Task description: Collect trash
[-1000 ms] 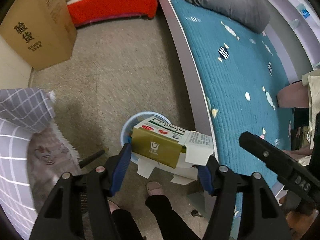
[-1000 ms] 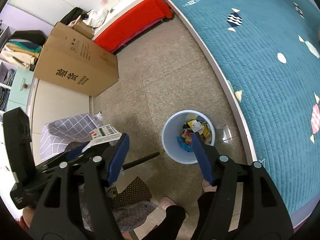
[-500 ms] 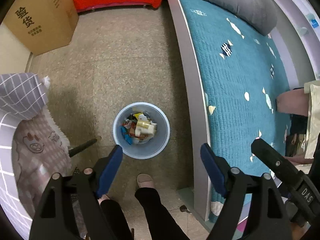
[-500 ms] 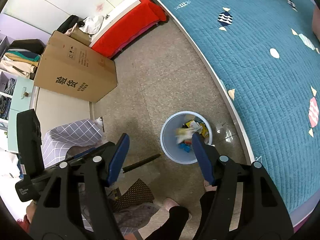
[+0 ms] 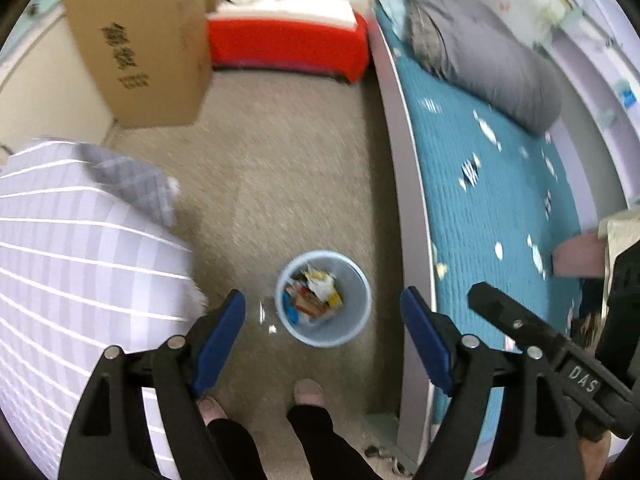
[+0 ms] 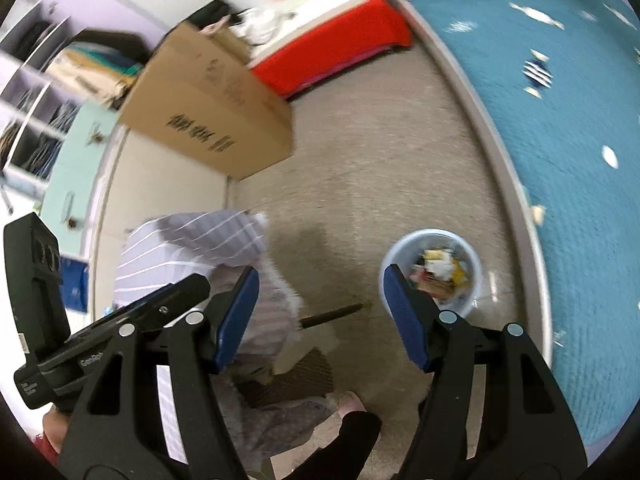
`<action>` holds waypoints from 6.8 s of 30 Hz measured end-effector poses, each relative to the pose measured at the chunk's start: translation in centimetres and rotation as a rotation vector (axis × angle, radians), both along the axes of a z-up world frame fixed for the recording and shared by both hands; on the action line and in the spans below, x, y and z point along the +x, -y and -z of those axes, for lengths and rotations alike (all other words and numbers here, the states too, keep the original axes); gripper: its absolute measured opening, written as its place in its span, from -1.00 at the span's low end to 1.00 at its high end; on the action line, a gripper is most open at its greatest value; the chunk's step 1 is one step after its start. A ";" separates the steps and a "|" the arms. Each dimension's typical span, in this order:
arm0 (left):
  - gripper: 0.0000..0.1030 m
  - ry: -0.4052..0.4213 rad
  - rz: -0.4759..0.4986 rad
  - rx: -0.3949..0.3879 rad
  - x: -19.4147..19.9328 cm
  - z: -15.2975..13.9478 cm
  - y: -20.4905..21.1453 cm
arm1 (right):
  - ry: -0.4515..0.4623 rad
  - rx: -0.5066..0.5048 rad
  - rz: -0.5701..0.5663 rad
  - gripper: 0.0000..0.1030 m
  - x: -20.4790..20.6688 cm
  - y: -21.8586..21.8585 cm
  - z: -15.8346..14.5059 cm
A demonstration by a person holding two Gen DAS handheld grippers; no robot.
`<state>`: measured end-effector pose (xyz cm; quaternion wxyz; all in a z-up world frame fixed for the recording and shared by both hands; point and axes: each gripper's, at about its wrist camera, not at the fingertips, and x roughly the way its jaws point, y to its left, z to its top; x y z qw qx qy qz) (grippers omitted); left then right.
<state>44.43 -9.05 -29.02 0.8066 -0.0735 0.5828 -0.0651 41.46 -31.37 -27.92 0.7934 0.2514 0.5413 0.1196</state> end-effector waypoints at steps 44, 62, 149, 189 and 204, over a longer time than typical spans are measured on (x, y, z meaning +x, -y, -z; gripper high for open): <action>-0.75 0.058 -0.481 0.099 -13.5 3.0 -57.1 | -0.028 0.054 -0.692 -0.81 -3.8 -65.7 3.8; -0.76 0.200 -0.295 0.094 -8.9 -4.5 -38.2 | 0.104 0.122 -0.496 -0.82 -0.3 -46.5 -3.3; 0.83 0.653 -0.150 0.194 -43.8 -28.5 -4.3 | 0.659 -0.386 -0.084 0.74 -40.6 -6.9 -26.9; 0.85 0.698 -0.144 0.209 -51.0 -29.1 -1.5 | 0.696 -0.379 -0.114 0.78 -47.2 -5.8 -27.7; 0.85 0.688 -0.141 0.211 -50.9 -29.0 -0.7 | 0.679 -0.375 -0.114 0.78 -47.3 -5.9 -27.2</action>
